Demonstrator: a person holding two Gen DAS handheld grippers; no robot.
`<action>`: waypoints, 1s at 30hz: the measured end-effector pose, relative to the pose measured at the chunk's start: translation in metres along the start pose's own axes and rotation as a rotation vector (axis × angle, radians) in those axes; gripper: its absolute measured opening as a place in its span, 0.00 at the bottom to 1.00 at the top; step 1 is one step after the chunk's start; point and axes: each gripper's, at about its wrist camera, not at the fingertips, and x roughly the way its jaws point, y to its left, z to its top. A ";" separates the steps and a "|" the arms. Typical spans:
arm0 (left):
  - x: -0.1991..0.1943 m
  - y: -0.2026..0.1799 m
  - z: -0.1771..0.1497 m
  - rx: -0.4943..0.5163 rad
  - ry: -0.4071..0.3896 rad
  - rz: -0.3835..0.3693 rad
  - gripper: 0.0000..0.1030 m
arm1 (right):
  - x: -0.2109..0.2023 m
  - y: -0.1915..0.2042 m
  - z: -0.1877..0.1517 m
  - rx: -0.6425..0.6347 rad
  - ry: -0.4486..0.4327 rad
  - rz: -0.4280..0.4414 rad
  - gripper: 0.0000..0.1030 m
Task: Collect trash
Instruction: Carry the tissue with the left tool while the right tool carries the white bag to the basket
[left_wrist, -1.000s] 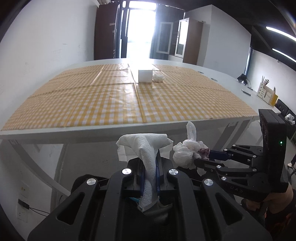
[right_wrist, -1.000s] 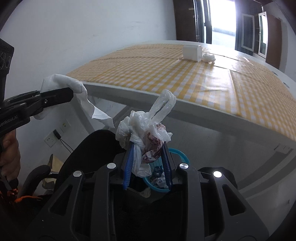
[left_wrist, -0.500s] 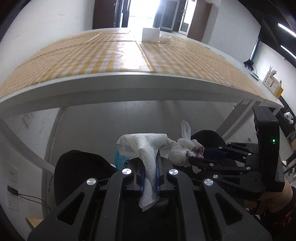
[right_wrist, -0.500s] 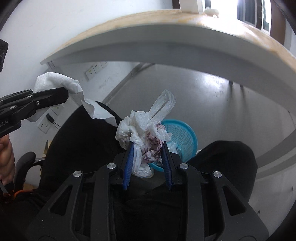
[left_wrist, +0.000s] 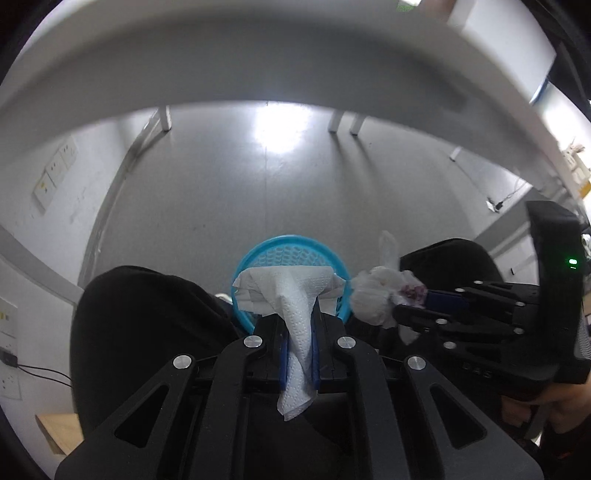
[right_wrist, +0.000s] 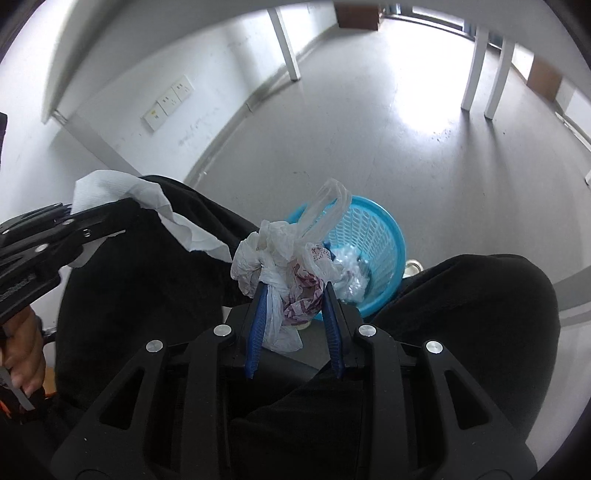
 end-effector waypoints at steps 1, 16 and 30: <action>0.009 0.003 0.002 -0.010 0.011 0.003 0.07 | 0.002 0.001 0.002 0.003 0.008 -0.005 0.27; 0.120 0.043 0.023 -0.145 0.150 -0.029 0.07 | 0.089 -0.032 0.031 0.073 0.167 -0.037 0.27; 0.193 0.060 0.040 -0.238 0.277 -0.062 0.07 | 0.167 -0.067 0.046 0.210 0.312 -0.013 0.27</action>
